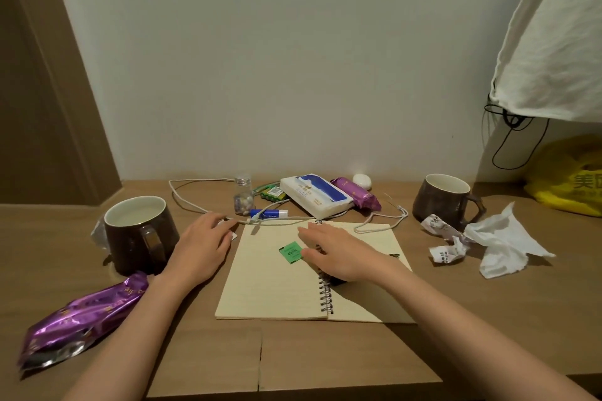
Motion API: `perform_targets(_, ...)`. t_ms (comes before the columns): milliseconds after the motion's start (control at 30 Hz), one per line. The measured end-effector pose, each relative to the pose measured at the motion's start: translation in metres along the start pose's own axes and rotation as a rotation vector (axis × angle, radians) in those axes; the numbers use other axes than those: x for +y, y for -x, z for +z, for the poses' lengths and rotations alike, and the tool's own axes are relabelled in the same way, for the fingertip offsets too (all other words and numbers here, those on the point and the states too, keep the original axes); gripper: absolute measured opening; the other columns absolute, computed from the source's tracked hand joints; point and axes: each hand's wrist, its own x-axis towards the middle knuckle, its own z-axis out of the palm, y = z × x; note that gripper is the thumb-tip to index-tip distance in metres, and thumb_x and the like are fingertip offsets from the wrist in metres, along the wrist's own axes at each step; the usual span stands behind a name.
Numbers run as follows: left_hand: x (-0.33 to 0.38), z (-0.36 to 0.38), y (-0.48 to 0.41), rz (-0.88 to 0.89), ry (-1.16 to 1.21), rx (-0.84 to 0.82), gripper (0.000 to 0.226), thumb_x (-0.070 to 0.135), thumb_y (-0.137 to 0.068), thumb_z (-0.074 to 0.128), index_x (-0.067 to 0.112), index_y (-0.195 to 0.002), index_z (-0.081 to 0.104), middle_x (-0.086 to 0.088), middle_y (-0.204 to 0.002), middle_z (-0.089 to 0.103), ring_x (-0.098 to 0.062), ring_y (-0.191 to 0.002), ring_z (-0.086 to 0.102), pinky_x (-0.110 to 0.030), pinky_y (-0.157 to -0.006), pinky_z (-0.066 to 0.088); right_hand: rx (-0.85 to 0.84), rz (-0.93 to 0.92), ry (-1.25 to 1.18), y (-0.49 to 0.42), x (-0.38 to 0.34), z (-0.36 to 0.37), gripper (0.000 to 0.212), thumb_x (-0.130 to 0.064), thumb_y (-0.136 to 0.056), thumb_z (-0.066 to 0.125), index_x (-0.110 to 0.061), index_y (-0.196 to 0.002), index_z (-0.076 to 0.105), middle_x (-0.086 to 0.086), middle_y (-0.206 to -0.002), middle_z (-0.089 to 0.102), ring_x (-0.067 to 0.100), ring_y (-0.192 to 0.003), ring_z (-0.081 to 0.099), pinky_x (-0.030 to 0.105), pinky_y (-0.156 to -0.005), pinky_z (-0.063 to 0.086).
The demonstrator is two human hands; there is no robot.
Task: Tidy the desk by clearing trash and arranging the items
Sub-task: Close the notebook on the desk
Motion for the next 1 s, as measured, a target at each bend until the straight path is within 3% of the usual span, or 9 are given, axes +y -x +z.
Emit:
perform_targets(133,0.008,-0.003,0.005,0.015,0.049,0.068,0.037,0.027,-0.096,0.044,0.024,-0.132,0.052,0.001,-0.137,0.047,-0.017,-0.128,0.04,-0.035,-0.102,0.04,-0.104,0.045,-0.019,-0.007,0.0,0.006,0.057,-0.045,-0.102,0.029,-0.028,-0.153,0.01,-0.003,-0.162,0.001,0.022,-0.149,-0.004,0.043,-0.119,0.013)
perform_targets(267,0.037,-0.011,0.015,0.029,0.136,0.112,0.036,0.028,-0.097,0.041,0.027,-0.131,0.052,0.007,-0.131,0.05,-0.01,-0.121,0.041,-0.03,-0.099,0.041,-0.101,0.021,-0.029,0.002,0.0,0.008,0.057,-0.048,-0.101,0.029,-0.033,-0.153,0.011,-0.008,-0.162,0.001,0.018,-0.149,-0.005,0.042,-0.12,0.015)
perform_targets(400,0.061,-0.009,0.036,0.025,0.177,0.036,0.041,0.03,-0.098,0.037,0.026,-0.139,0.042,0.007,-0.138,0.044,-0.01,-0.127,0.037,-0.029,-0.102,0.037,-0.137,-0.033,0.024,0.015,-0.003,0.006,0.057,-0.048,-0.1,0.033,-0.035,-0.152,0.013,-0.008,-0.162,0.005,0.018,-0.149,-0.002,0.046,-0.121,0.007)
perform_targets(567,0.073,0.001,0.065,-0.028,0.182,-0.189,0.051,0.039,-0.101,0.024,0.027,-0.149,0.019,0.006,-0.158,0.012,-0.013,-0.146,0.005,-0.032,-0.118,0.008,-0.018,-0.172,0.069,0.018,-0.01,0.002,0.06,-0.052,-0.095,0.044,-0.038,-0.149,0.023,-0.011,-0.158,0.021,0.013,-0.148,0.005,0.048,-0.12,0.002)
perform_targets(700,0.072,0.0,0.071,-0.008,0.122,-0.209,0.051,0.037,-0.102,0.017,0.027,-0.151,0.009,0.01,-0.159,0.003,-0.009,-0.146,-0.002,-0.029,-0.117,-0.001,-0.126,-0.294,0.165,0.011,-0.017,0.01,0.051,-0.042,-0.102,0.033,-0.034,-0.151,0.021,-0.008,-0.161,0.012,0.016,-0.149,0.003,0.045,-0.121,-0.001)
perform_targets(833,0.071,-0.001,0.072,0.003,0.096,-0.221,0.051,0.037,-0.102,0.016,0.026,-0.151,0.007,0.009,-0.159,0.003,-0.008,-0.146,-0.001,-0.027,-0.117,-0.001,-0.037,-0.269,0.225,-0.004,-0.006,0.012,0.047,-0.036,-0.104,0.029,-0.03,-0.151,0.023,-0.006,-0.16,0.017,0.019,-0.148,0.009,0.044,-0.121,0.008)
perform_targets(1000,0.066,-0.002,0.074,0.029,0.127,-0.23,0.05,0.038,-0.102,0.016,0.029,-0.151,0.008,0.012,-0.159,0.004,-0.006,-0.145,0.0,-0.025,-0.116,-0.001,0.03,-0.2,0.049,-0.035,0.015,0.007,0.043,-0.026,-0.102,0.04,-0.023,-0.145,0.04,-0.004,-0.156,0.03,0.018,-0.14,0.033,0.033,-0.113,0.029)
